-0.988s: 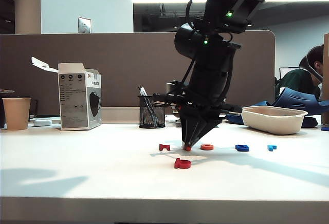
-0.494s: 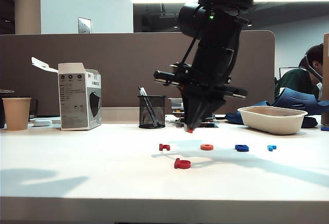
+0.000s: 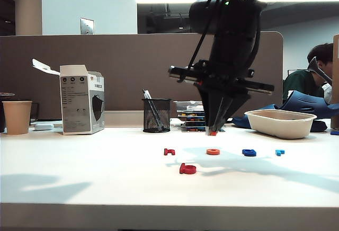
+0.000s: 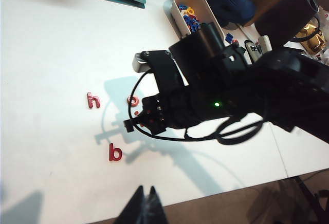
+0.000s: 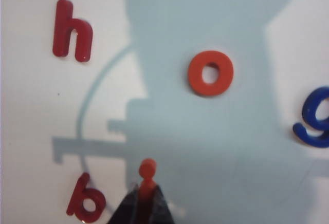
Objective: Select the appropriate letters from the row of letter magnets placed on the table to arrange into the word "big".
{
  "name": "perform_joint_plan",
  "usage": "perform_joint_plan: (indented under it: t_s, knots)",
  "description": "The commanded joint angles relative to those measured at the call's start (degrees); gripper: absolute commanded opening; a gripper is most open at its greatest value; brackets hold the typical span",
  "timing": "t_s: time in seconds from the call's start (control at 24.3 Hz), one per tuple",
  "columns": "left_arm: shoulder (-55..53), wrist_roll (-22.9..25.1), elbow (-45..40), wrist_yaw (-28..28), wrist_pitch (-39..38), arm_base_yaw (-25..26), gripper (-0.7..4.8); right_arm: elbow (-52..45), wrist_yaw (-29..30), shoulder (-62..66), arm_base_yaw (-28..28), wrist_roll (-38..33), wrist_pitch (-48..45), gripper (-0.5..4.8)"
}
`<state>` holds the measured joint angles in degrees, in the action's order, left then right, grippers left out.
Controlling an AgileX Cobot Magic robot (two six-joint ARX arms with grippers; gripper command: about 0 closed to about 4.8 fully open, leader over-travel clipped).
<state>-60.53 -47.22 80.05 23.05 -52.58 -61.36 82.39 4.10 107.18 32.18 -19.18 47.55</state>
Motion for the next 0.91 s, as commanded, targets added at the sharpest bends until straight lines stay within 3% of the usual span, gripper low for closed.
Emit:
perform_joint_plan:
  t_s: [0.04, 0.25, 0.91]
  knots:
    - [0.11, 0.26, 0.17, 0.24, 0.37, 0.04, -0.05, -2.25, -0.11, -2.08, 0.02, -1.62, 0.13, -0.08]
    - [0.11, 0.26, 0.17, 0.24, 0.37, 0.04, -0.05, -10.01, 0.11, -6.10, 0.02, -3.87, -4.42, -0.08]
    - [0.09, 0.26, 0.17, 0.24, 0.37, 0.07, -0.05, -16.90, 1.79, -6.01, 1.55, -8.04, -11.47, -0.08]
